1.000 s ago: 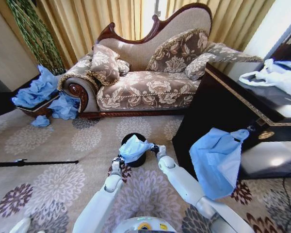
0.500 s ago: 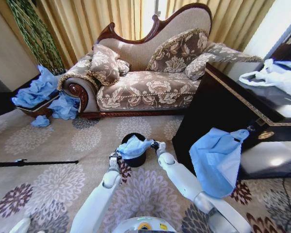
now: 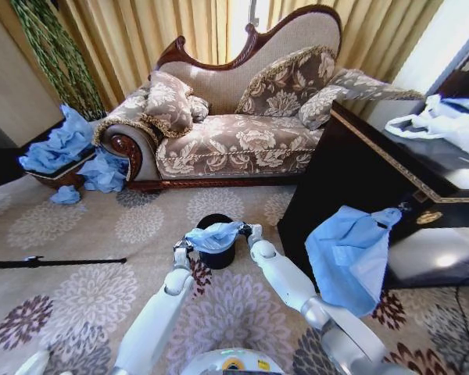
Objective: Place a garbage bag over the trash bin.
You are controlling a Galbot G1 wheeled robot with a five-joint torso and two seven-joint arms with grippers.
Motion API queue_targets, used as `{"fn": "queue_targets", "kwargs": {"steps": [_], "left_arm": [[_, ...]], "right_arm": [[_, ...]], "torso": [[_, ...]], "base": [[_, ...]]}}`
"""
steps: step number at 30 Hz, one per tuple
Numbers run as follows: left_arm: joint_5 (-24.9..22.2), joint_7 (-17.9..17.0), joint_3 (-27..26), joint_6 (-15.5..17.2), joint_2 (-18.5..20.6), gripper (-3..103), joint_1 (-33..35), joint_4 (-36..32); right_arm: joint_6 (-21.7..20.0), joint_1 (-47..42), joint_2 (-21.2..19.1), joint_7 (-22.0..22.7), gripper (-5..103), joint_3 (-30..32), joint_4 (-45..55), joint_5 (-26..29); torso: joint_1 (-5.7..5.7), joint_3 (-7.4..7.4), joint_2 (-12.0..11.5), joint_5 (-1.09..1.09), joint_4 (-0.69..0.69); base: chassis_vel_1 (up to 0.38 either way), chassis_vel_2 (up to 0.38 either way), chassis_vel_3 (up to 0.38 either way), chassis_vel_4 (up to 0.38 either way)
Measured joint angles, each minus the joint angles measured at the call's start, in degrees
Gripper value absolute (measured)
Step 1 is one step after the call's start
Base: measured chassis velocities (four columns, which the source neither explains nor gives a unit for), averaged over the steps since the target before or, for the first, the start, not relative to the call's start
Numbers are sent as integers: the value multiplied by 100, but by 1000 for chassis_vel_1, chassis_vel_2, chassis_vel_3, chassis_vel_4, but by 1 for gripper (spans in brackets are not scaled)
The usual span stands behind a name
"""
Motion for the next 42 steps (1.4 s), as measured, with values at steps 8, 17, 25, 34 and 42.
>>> {"fn": "queue_targets", "kwargs": {"steps": [8,17,25,34,42], "left_arm": [[-1,56,16,-25,-185,0,-426,466],[-50,82,14,1,-241,0,-792,752],[-143,55,28,130,-188,0,-772,553],[-146,43,2,223,-132,21,-425,268],[-153,18,-47,253,0,53,-186,-87]], "right_arm": [[-2,162,55,-158,0,51,-257,-44],[-190,479,83,-323,0,114,-566,-6],[-500,498,-24,-341,0,22,-382,143],[-971,119,-468,-423,20,-130,298,247],[-1178,-176,-817,-262,53,-167,962,420]], "torso": [[0,0,0,0,0],[0,0,0,0,0],[0,-1,0,0,0],[-1,-1,0,1,0],[-1,-1,0,2,1]], "base": [[0,0,0,0],[0,0,0,0],[0,0,0,0],[0,0,0,0],[0,0,0,0]]}}
